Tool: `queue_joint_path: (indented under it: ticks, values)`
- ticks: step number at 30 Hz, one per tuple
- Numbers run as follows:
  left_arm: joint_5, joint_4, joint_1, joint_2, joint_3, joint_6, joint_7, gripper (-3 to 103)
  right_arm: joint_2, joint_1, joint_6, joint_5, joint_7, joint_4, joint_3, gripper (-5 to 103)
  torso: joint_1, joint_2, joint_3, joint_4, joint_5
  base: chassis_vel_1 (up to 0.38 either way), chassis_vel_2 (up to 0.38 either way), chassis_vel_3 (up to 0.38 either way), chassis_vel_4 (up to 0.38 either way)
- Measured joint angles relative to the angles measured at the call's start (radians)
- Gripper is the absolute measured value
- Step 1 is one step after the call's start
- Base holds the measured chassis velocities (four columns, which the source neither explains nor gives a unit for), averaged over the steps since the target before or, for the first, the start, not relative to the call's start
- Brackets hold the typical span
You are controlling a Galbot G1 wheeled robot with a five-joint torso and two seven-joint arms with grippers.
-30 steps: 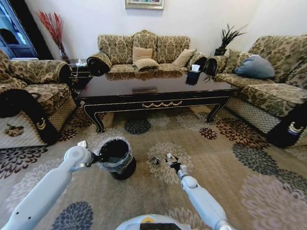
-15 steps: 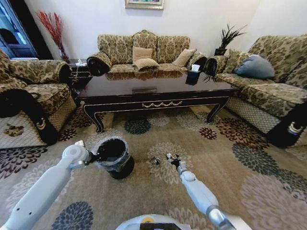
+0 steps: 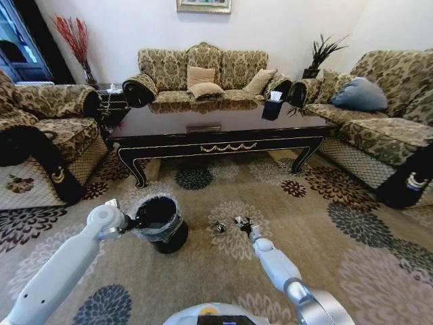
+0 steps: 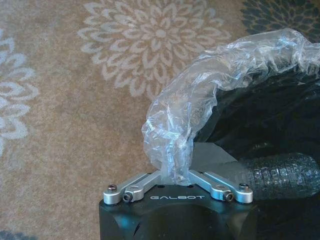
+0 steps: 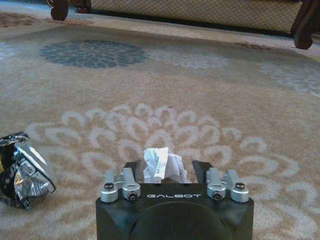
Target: Move to the front of the table and pick up the trash from the floor, then place it into the trash bin.
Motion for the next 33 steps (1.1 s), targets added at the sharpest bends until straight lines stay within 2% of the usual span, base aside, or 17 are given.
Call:
queue_joint_path:
  ticks: [2,3,5,10,11,12,14,17,27,32,33]
  values:
    - [0.003,0.003,-0.001,-0.005,0.002,0.0,0.0,0,0.002,0.003,0.002,-0.006,-0.004,-0.007,0.001,52,0.0,0.0,0.0,0.0001,0.0,0.0,0.0,0.0,0.0]
    - [0.003,0.003,-0.001,-0.005,0.002,0.0,0.0,0,0.002,0.003,0.002,-0.006,-0.004,-0.007,0.001,52,0.0,0.0,0.0,0.0001,0.0,0.0,0.0,0.0,0.0]
    - [0.003,0.003,0.0,-0.007,0.002,0.0,0.0,0,0.004,0.006,0.003,-0.01,-0.007,-0.011,0.001,41,0.0,0.0,0.0,0.0,0.0,0.0,0.0,0.0,0.0]
    - [0.005,0.005,0.001,-0.009,0.002,0.0,0.0,0,0.007,0.013,0.01,-0.022,-0.008,-0.025,0.005,31,0.0,0.0,0.0,0.0,0.0,0.0,0.0,0.0,0.0]
    - [0.006,0.006,0.002,-0.009,0.001,0.0,0.0,0,0.008,0.015,0.012,-0.026,-0.009,-0.03,0.007,20,0.0,0.0,0.0,0.0001,0.0,0.0,0.0,0.0,0.0]
    - [0.006,0.006,0.002,-0.009,0.001,0.0,0.0,0,0.008,0.016,0.013,-0.028,-0.009,-0.032,0.009,15,0.0,0.0,0.0,0.0001,0.0,0.0,0.0,0.0,0.0]
    - [0.006,0.006,0.003,-0.009,0.0,0.0,0.0,0,0.008,0.017,0.013,-0.03,-0.009,-0.032,0.011,15,0.0,0.0,0.0,0.0001,0.0,0.0,0.0,0.0,0.0]
    - [0.008,0.01,0.003,-0.008,-0.001,0.0,0.0,0,0.009,0.017,0.014,-0.032,-0.007,-0.032,0.016,2,0.0,0.0,0.0,0.0001,0.0,0.0,0.0,0.0,0.0]
    - [0.009,-0.001,0.004,-0.014,0.002,0.0,0.0,0,-0.001,-0.004,0.013,-0.035,0.005,0.005,0.016,0,0.0,0.0,0.0,0.0001,0.0,0.0,0.0,0.0,0.0]
    - [0.013,-0.025,0.006,-0.018,0.014,0.0,0.0,0,-0.029,-0.047,0.001,-0.012,0.022,0.094,0.0,0,0.0,0.0,0.0,0.0002,0.0002,0.0,0.0,0.0,0.0]
    - [0.02,-0.038,0.005,-0.023,0.029,0.0,0.0,0,-0.052,-0.082,-0.01,0.019,0.033,0.166,-0.013,0,0.0,0.0,0.0,0.0002,0.0003,0.0,0.0,0.0,0.0]
